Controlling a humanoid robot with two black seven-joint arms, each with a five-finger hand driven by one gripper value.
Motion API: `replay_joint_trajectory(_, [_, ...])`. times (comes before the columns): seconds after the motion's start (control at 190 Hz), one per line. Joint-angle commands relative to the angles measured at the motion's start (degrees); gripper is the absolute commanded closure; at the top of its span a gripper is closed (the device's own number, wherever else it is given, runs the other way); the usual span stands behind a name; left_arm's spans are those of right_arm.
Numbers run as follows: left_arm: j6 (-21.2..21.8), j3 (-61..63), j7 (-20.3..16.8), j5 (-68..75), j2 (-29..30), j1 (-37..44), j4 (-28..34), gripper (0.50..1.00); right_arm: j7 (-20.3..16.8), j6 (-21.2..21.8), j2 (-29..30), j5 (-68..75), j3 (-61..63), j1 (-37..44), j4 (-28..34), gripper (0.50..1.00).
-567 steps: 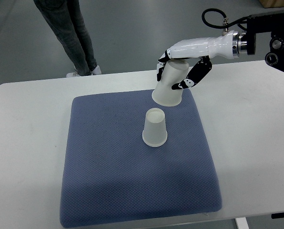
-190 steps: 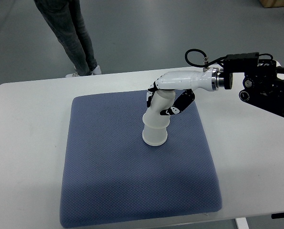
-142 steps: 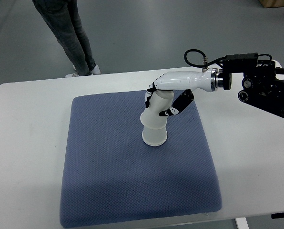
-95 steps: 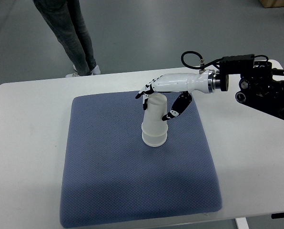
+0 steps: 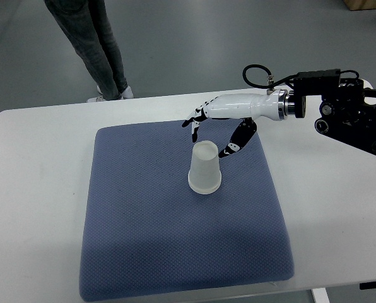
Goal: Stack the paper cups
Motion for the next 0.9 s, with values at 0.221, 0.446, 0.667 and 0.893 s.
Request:
replay_joint_trajectory(0.221, [0.1,0.0,0.0,0.0,0.0,0.0,0.0,0.500,0.0,0.2,-2.2,2.8,3.7,0.3,-1.4,0.595])
replay_joint_trajectory(0.446, [0.1,0.1,0.0,0.0,0.0,0.0,0.0,0.500,-0.1,1.0,-2.7,15.7,5.6,0.1,-3.7,0.595])
replay_joint_trajectory(0.667, [0.1,0.1,0.0,0.0,0.0,0.0,0.0,0.500,-0.1,-1.0,-1.8,33.9,7.6,-0.4,-5.3,0.595])
replay_joint_trajectory(0.893, [0.0,0.1,0.0,0.0,0.0,0.0,0.0,0.500,-0.1,-7.9,0.3,52.1,10.8,-2.5,-7.1,0.593])
